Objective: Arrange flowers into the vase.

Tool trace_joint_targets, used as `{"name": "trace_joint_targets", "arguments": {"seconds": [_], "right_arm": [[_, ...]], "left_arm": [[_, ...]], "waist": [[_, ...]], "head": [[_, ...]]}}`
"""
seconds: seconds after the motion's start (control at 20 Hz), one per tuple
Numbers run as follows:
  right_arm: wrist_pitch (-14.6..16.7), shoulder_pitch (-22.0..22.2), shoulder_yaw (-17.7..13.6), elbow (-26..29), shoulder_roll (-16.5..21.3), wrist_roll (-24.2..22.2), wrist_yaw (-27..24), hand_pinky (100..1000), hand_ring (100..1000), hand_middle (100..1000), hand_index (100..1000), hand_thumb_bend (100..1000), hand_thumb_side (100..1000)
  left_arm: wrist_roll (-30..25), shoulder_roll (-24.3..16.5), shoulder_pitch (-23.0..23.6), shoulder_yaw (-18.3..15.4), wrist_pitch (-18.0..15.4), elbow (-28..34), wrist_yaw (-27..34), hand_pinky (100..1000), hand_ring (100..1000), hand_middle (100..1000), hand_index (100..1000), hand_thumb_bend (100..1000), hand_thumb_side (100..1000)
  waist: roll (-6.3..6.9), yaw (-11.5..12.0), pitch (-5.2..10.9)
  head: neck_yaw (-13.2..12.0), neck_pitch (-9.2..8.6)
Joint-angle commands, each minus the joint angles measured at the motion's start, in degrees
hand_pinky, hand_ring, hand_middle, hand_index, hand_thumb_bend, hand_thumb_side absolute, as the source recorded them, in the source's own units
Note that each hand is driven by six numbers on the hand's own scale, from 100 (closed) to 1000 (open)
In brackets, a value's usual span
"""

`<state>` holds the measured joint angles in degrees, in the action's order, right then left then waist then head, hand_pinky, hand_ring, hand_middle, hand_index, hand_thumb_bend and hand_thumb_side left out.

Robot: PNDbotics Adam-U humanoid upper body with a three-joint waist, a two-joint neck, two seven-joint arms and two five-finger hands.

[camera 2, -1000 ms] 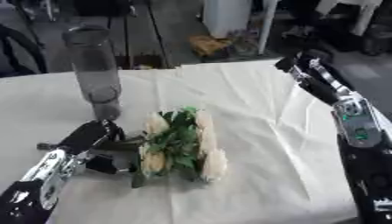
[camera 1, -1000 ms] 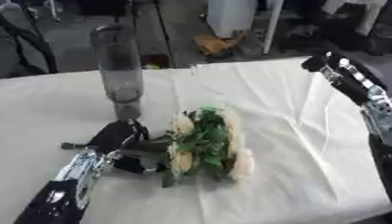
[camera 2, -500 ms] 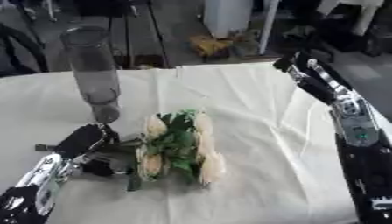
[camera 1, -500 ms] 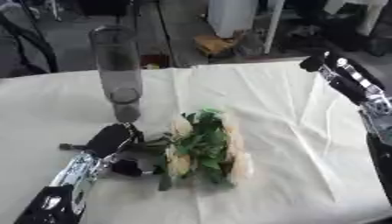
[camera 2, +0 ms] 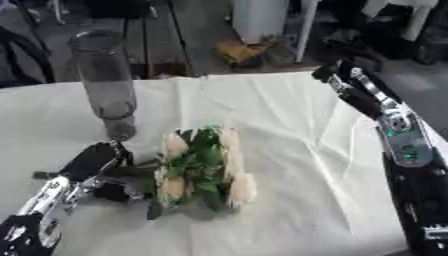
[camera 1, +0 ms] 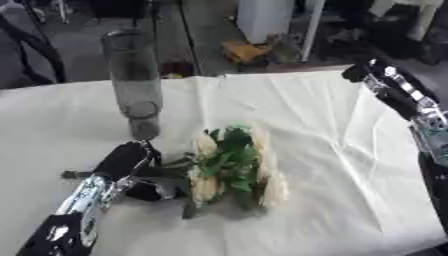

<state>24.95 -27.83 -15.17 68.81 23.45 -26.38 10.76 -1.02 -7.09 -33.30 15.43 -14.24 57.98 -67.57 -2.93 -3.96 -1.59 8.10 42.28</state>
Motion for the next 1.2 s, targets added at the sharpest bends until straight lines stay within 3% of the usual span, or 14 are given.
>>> {"name": "trace_joint_targets", "arguments": {"seconds": [0.05, 0.4, 0.85, 1.2], "right_arm": [[0.12, -1.15, -0.30, 0.70, 1.52, 0.04, -0.60, 824, 783, 691, 913, 100, 806], [0.06, -1.15, -0.32, 0.80, 1.43, 0.03, -0.64, 824, 783, 691, 913, 100, 807], [0.04, -1.07, -0.41, 0.65, 1.49, 0.15, -0.65, 824, 783, 690, 913, 100, 814], [0.03, -1.07, -0.43, 0.57, 1.51, 0.23, -0.69, 824, 783, 690, 913, 100, 819]], "left_arm": [[0.15, -0.97, -0.53, -0.53, 0.82, -0.56, 0.19, 135, 217, 167, 410, 518, 428], [1.15, -0.88, -0.91, -0.99, 1.37, -1.63, -0.26, 100, 124, 100, 356, 532, 590], [6.65, -0.78, -1.07, -1.74, 1.25, -2.18, -0.16, 100, 100, 100, 147, 369, 953], [7.52, -1.00, -1.12, -1.50, -0.06, -1.52, 0.10, 100, 100, 100, 100, 453, 966]], "waist": [[-0.11, -0.11, 0.43], [-0.11, -0.20, 0.41], [-0.16, -0.13, 0.33], [-0.22, -0.01, 0.32]], "head": [[-0.05, 0.23], [-0.03, 0.12], [0.06, 0.22], [0.19, 0.22]]}}
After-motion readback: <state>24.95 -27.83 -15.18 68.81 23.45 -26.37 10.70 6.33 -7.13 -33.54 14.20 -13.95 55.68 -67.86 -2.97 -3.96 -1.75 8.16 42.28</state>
